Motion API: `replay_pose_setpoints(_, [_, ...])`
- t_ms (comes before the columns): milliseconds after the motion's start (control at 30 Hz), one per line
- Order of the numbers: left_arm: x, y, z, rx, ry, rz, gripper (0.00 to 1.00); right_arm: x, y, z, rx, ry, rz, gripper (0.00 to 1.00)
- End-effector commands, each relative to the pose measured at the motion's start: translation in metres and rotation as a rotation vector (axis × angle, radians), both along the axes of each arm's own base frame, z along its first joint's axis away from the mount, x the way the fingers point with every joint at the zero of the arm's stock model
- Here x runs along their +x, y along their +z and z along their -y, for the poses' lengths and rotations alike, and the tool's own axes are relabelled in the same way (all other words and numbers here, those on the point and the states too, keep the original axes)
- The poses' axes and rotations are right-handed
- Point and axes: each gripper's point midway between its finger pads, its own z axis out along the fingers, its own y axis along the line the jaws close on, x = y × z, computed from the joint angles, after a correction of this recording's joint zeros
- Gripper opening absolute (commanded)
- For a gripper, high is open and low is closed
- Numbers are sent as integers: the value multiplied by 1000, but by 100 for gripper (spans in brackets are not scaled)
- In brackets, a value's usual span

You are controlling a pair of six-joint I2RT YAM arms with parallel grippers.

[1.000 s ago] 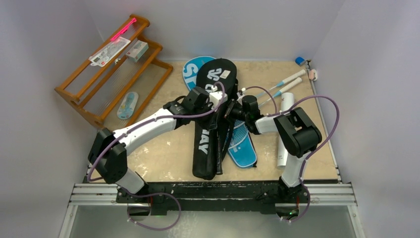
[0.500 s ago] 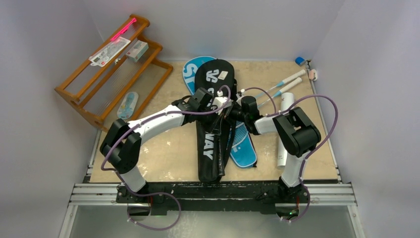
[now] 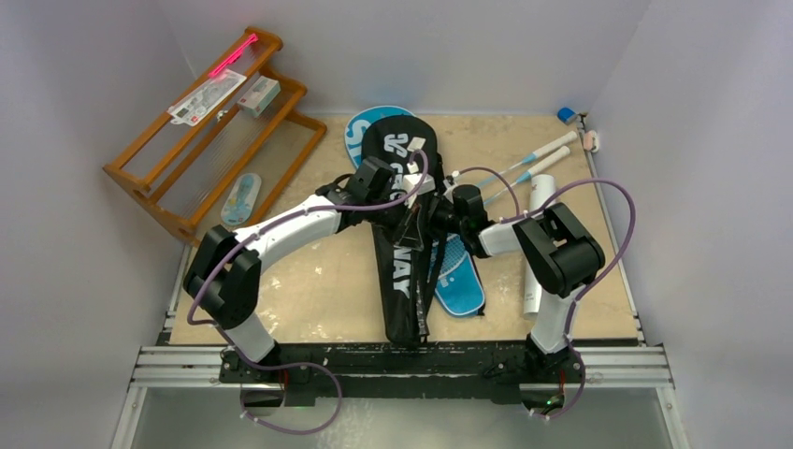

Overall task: Pack up the badminton gear
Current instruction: Place the racket in the racket bag.

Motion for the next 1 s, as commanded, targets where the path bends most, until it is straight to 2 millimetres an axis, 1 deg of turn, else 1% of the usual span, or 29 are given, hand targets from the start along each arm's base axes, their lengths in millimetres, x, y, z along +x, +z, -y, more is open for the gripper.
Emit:
replay_pose_setpoints(0, [-54,51,8,-157,-199,-78,0,41,28,15,-16,-145,149,0])
replay_pose_setpoints(100, [-50,45,6,-121,-185,-69,0,41,28,18,-41,-148,156,0])
replay_pose_setpoints(233, [-50,48,4,-130,-188,-59,0,44,28,22,-65,-152,169,0])
replay_pose_setpoints(400, [-45,50,0,-117,-160,-21,0,48,27,35,-103,-163,186,0])
replay_pose_setpoints(633, [-34,44,-4,-80,-112,-10,0,50,28,44,-151,-177,206,1])
replay_pose_setpoints(767, [-35,55,-6,-134,-132,-31,0,56,32,48,-159,-218,232,0])
replay_pose_setpoints(900, [-52,84,-4,-297,-237,-101,0,57,30,49,-159,-245,221,0])
replay_pose_setpoints(967, [-59,92,-4,-352,-280,-139,0,55,29,48,-160,-261,218,0])
